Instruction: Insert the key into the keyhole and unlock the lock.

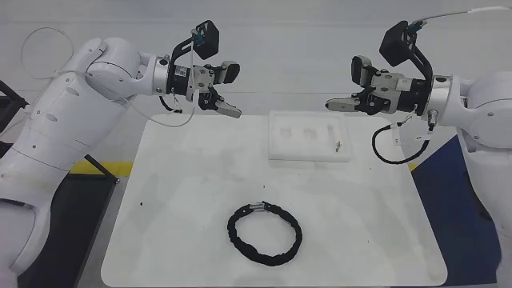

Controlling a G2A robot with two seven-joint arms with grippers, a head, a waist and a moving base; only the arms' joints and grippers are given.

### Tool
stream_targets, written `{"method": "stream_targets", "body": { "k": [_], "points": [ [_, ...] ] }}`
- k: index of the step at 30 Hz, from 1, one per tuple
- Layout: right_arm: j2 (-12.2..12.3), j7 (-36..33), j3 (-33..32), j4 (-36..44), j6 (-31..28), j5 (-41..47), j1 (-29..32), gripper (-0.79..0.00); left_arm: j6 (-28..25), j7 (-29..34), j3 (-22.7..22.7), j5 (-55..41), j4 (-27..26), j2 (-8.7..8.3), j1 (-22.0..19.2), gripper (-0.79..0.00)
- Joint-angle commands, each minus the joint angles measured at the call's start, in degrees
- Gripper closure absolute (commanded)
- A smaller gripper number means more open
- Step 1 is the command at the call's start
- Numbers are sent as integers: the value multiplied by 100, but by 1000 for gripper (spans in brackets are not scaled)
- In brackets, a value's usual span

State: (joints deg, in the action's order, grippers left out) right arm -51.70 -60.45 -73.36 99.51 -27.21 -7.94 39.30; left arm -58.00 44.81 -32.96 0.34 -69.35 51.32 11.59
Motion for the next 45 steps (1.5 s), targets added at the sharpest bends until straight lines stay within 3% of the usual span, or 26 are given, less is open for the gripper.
{"method": "stream_targets", "body": {
  "k": [1,16,21,29,45],
  "points": [
    [0,0,0,0,0,0,0,-784,0,0,0,0,0,0,0,-784],
    [2,80,7,-54,31,-89,62,-785,0,0,0,0,0,0,0,-785],
    [29,228,74,-382,101,-702,275,-785,0,0,0,0,0,0,0,-785],
    [40,469,147,-1150,292,-707,626,-785,0,0,0,0,0,0,0,-785],
    [-178,847,1005,-2027,2082,-1392,486,-785,0,0,0,0,0,0,0,-785]
  ]
}}
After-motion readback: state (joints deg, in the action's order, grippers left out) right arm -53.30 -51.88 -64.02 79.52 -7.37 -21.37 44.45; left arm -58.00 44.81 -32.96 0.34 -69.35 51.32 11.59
